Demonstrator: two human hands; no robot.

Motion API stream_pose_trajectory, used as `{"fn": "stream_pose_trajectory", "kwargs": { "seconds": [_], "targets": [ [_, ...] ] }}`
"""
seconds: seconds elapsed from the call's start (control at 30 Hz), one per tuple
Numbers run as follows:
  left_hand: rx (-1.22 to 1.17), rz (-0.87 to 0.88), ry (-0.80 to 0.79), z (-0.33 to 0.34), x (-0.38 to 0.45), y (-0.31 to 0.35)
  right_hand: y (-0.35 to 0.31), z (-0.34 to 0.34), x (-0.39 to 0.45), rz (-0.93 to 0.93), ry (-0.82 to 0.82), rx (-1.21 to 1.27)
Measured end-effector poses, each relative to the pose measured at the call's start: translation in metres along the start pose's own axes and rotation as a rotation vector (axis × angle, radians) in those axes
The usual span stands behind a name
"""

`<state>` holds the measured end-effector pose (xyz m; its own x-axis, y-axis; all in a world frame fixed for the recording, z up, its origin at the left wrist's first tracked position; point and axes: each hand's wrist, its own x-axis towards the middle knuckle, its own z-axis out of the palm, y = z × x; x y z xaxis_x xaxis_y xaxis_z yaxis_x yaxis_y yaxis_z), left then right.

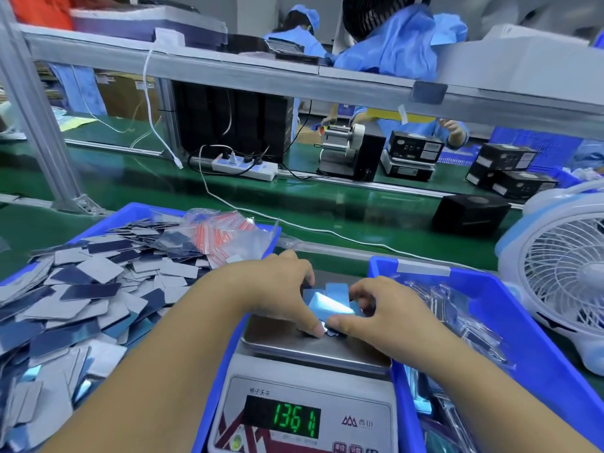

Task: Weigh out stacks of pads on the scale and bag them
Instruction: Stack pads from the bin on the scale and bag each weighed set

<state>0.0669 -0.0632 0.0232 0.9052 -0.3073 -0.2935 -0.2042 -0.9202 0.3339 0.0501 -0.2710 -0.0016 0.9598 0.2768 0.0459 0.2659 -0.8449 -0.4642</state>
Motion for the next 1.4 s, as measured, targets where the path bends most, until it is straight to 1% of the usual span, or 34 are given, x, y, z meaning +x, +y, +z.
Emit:
{"fn": "stream_pose_trajectory", "kwargs": {
  "seconds": [0.07,0.17,0.27,0.47,0.63,0.8,0.97,1.07,1.17,1.3,1.4],
  "targets": [
    [0.037,-0.018,-0.009,-0.004,0.002,0.005,-0.003,0.001,0.0,-0.002,-0.022,0.017],
    [-0.003,0.001,-0.026,-0.007,0.004,0.011,-0.006,-0.002,0.0,-0.015,-0.048,0.039],
    [-0.053,0.049,-0.014,-0.004,0.005,0.017,-0.005,-0.004,-0.001,-0.01,-0.055,0.099],
    [-0.045,0.141,0.035,0.001,0.006,0.026,-0.004,-0.005,-0.002,-0.004,-0.048,0.255],
    [-0.058,0.206,0.041,0.001,0.005,0.026,-0.004,-0.005,-0.001,0.009,-0.042,0.284],
    [-0.145,0.24,0.056,0.008,0.006,0.025,-0.006,-0.005,-0.003,-0.034,0.021,0.267],
    [-0.304,0.308,0.15,0.014,0.005,0.018,-0.007,-0.002,-0.005,-0.088,0.083,0.306],
    [-0.374,0.339,0.2,0.017,0.004,0.018,-0.007,0.002,-0.006,-0.142,0.175,0.272],
    [-0.409,0.367,0.178,0.018,0.005,0.017,-0.008,0.005,-0.005,-0.146,0.237,0.264],
    [-0.42,0.38,0.115,0.019,0.005,0.014,-0.006,0.01,-0.004,-0.139,0.209,0.311],
    [-0.51,0.394,0.116,0.021,0.004,0.019,-0.006,0.012,-0.005,-0.135,0.23,0.363]
  ]
}}
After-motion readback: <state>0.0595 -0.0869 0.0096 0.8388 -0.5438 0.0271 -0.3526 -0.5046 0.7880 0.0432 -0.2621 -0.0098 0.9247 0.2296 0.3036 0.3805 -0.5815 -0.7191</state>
